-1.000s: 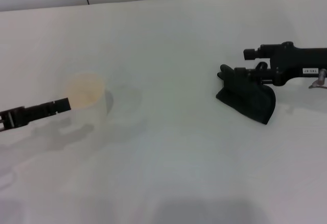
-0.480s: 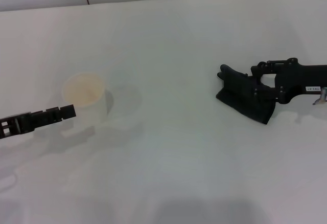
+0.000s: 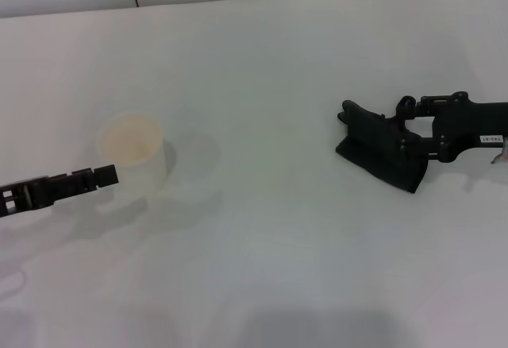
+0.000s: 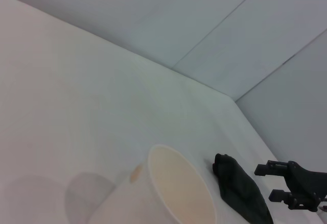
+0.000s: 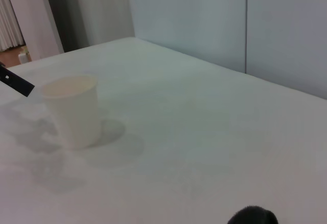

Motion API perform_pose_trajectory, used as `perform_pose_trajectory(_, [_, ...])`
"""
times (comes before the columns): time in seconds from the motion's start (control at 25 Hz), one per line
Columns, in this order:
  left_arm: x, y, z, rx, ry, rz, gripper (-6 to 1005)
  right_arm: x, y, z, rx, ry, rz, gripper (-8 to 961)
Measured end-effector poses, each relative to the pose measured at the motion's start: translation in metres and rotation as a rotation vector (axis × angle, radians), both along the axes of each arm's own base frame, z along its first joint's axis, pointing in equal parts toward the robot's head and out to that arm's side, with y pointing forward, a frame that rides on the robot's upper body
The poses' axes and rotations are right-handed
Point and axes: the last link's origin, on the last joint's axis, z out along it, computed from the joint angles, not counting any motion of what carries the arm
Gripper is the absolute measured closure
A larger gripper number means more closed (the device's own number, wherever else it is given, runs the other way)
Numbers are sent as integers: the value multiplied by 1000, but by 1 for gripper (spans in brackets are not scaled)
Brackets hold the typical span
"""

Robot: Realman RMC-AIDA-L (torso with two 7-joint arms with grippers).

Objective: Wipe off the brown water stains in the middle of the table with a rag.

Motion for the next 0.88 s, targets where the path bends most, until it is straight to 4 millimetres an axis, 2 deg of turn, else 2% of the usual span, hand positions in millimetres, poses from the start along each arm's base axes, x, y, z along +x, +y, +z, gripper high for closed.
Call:
perform_pose_trajectory(0.48, [3,3,0,-2,0,-8,107,2,-2,2,-12,11,-30,162])
perform_pose_trajectory(0.72, [4,4,0,-3,-1,-7,107,3,-3,0,-15,-1,-25,94])
perform_pose_trajectory(0.88, [4,4,0,-2,-1,-6,107,3,-3,0,-15,-2,-22,90])
